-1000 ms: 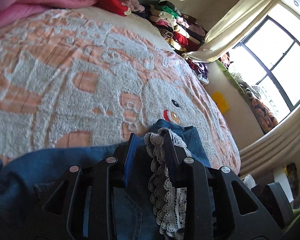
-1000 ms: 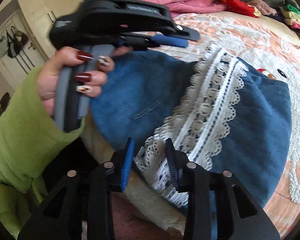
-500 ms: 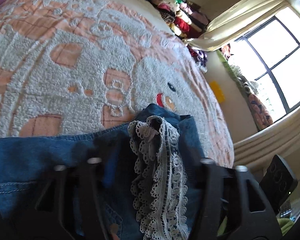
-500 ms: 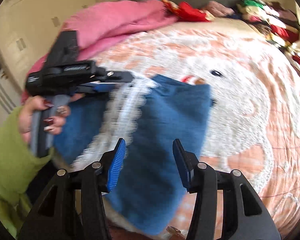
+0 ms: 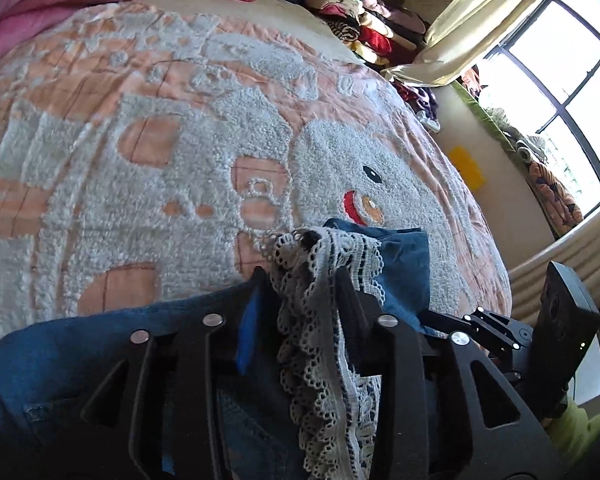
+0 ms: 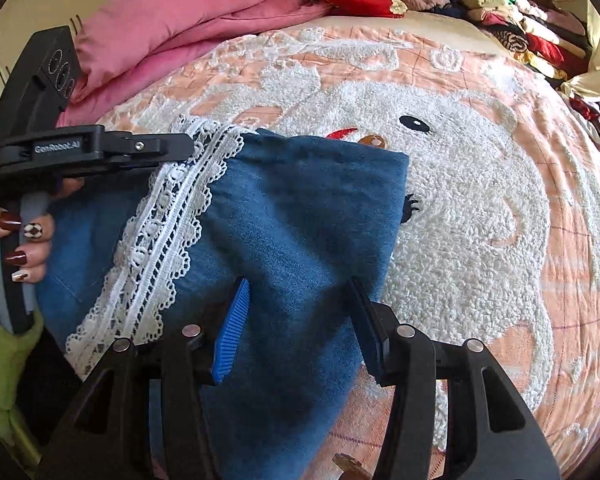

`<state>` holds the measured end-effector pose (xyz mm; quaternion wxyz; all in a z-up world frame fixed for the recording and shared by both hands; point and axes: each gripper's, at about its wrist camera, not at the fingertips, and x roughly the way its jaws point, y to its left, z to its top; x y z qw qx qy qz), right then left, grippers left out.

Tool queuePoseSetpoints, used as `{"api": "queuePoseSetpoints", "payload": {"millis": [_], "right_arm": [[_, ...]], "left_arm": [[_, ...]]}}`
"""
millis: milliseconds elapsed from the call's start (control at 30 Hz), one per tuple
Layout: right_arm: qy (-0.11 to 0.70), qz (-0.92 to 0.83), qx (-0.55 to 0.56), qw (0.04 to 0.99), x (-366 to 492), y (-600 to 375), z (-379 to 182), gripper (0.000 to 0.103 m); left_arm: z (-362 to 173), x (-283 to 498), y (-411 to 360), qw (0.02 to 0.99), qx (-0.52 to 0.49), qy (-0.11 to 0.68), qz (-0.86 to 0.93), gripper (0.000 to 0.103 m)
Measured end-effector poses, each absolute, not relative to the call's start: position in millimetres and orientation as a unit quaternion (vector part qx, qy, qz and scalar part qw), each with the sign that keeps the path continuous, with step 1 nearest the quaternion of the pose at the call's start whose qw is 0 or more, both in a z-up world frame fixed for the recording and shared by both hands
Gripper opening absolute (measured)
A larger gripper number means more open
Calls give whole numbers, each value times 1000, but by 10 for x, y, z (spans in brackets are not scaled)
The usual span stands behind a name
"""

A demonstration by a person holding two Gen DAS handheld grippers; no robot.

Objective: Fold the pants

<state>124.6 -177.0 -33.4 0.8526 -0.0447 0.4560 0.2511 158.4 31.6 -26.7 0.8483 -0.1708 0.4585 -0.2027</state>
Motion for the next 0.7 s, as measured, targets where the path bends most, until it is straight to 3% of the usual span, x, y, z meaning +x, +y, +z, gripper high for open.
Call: {"api": "queuePoseSetpoints", "payload": {"millis": [167,400,700], "right_arm": [[434,271,-18,859,1033,-1908,-128,65],[411,288,-15,865,738,-2017,80,67],[408,311,-23,858,493,-1965,86,67]], "left_arm": [[-88,1328,397,858,-165,442,-205,36],[-4,796,471,860,-147,444,-202,39],[-309,270,411,810,-191,503,-231,37]]}}
